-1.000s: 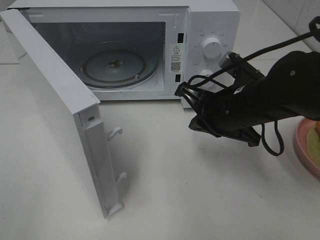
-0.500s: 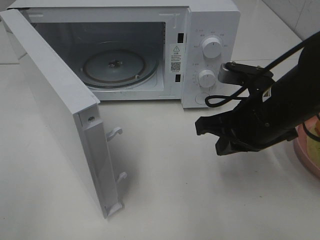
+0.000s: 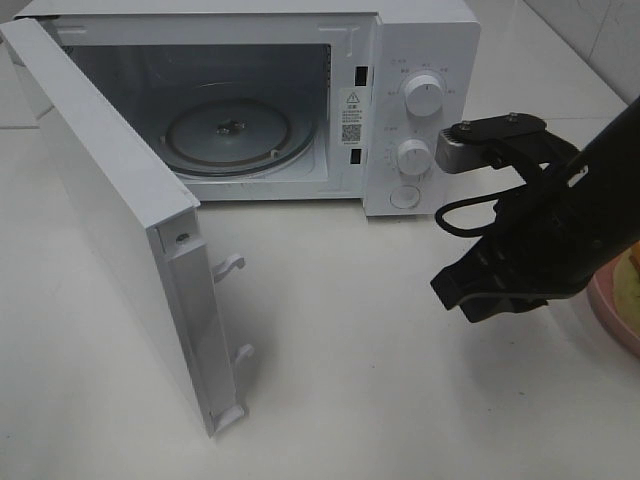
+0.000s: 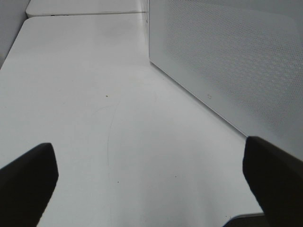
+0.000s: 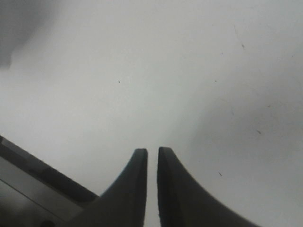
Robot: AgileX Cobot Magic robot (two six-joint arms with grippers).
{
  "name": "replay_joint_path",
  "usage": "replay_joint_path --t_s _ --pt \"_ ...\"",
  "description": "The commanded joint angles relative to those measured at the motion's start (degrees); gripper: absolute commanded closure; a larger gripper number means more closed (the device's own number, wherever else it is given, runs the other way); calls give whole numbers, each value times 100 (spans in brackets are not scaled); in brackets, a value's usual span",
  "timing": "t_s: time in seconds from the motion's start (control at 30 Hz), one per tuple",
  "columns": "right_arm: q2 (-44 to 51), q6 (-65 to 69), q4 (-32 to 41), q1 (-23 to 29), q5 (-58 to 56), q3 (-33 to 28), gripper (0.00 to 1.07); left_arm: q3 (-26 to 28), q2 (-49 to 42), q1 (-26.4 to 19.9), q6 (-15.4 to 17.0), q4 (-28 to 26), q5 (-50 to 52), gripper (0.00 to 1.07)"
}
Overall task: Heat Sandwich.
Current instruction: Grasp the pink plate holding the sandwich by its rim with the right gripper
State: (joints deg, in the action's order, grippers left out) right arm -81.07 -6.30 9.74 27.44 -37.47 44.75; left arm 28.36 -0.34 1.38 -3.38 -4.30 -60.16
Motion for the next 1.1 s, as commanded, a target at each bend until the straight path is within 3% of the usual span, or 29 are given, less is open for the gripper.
replay_joint_path --t_s 0.03,0.13,0.17,0.23,0.27,0.3,0.4,0.57,0.7,1.1 --pt "57 -115 -292 -11 -487 246 85 -23 -115 23 11 -29 80 7" --pt "63 -115 -344 -11 -630 390 75 -23 -115 23 11 -29 80 7" --pt "63 -115 -372 -11 -699 510 61 -23 -115 23 11 -29 80 7" --pt "63 -120 -458 -11 -756 602 44 -23 -115 23 11 -29 80 7" --pt "63 -120 -458 -11 -756 602 44 -23 -115 23 11 -29 80 7" --pt "63 -120 -556 -11 -796 682 24 -23 -115 23 11 -29 80 7" --pt "63 -229 -659 -11 -928 791 4 -23 -115 23 11 -29 80 7" --pt "63 -350 -705 -269 -1232 945 5 -23 -115 23 11 -29 80 7" --pt "63 -350 -974 -773 -1627 1169 6 -23 -115 23 11 -29 80 7" --pt "57 -315 -1043 -1776 -2017 1209 9 -23 -115 23 11 -29 80 7"
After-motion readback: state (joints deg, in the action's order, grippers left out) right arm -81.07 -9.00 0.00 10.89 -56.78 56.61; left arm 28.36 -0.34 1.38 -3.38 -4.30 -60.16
